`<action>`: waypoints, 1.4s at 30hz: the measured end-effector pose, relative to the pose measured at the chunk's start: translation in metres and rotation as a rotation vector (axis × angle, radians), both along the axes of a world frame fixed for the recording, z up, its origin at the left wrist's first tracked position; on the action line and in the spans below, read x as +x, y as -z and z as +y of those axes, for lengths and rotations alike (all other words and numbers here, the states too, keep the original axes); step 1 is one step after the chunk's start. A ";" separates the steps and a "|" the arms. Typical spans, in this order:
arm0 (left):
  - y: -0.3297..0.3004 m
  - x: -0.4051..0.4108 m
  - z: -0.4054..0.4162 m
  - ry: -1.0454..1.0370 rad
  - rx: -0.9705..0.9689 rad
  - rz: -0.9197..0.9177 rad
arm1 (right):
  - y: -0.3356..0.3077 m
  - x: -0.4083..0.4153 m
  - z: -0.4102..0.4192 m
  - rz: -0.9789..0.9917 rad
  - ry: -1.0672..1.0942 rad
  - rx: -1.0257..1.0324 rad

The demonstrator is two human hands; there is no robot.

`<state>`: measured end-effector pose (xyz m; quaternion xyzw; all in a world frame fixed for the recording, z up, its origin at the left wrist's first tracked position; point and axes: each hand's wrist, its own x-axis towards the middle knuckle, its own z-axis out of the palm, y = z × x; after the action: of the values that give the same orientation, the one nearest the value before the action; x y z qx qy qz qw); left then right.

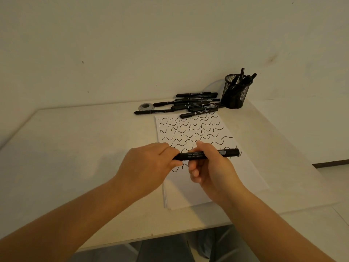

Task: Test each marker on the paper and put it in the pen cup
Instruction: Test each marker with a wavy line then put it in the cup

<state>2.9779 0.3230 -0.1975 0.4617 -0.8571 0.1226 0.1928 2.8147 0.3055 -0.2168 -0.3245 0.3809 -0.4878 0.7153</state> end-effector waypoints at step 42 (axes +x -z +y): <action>0.051 0.023 -0.009 -0.198 0.530 0.650 | 0.032 0.004 0.000 0.829 0.105 -0.487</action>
<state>3.0006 0.3138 -0.2490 0.5900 -0.7052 -0.2358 0.3146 2.8184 0.3058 -0.2491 -0.6300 0.5244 -0.4280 0.3807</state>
